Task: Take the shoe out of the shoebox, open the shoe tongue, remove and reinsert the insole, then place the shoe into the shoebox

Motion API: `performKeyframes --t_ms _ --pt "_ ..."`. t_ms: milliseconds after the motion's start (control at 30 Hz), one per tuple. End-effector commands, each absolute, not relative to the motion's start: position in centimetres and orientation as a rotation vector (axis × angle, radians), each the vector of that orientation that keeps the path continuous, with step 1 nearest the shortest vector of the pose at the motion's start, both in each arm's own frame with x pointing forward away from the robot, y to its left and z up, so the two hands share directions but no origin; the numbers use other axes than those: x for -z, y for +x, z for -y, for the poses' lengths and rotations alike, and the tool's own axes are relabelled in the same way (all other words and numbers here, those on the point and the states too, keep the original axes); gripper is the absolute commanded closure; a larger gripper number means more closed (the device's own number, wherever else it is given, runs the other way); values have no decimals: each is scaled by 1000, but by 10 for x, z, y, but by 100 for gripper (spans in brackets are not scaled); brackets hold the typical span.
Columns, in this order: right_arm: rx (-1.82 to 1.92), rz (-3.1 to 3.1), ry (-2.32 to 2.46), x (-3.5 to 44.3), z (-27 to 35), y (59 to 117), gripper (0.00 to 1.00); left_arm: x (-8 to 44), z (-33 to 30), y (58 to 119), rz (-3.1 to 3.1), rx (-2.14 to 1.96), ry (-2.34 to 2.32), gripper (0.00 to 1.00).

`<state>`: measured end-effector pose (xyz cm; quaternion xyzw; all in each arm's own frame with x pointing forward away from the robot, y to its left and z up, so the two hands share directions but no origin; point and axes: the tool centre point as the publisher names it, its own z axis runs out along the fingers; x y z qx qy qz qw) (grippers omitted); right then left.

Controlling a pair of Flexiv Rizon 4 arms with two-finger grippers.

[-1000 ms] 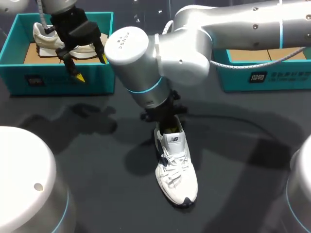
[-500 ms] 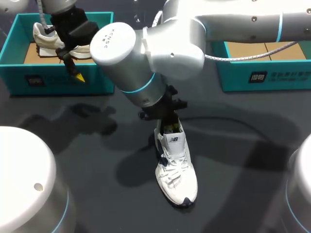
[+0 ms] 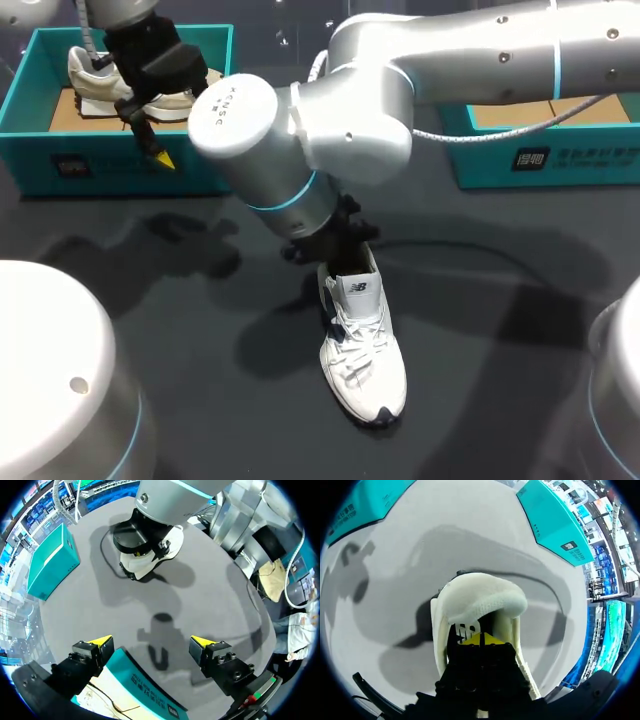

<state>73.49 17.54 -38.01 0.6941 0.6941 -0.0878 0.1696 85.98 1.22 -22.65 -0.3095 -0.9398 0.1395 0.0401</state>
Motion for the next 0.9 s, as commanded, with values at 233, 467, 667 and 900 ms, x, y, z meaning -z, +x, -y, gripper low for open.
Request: performKeyframes --t_ms 233,467,667,900 --pt "159 -1931 2181 417 -163 731 100 226 -12 860 2879 -424 -949 0" --pt "136 -1957 2128 385 -170 736 100 226 -12 860 2879 -424 -949 0" --pt "122 -2057 2113 391 -175 754 100 226 -12 860 2879 -424 -949 0" --pt "128 -2117 2181 413 -171 753 100 226 -12 860 2879 -424 -949 0"
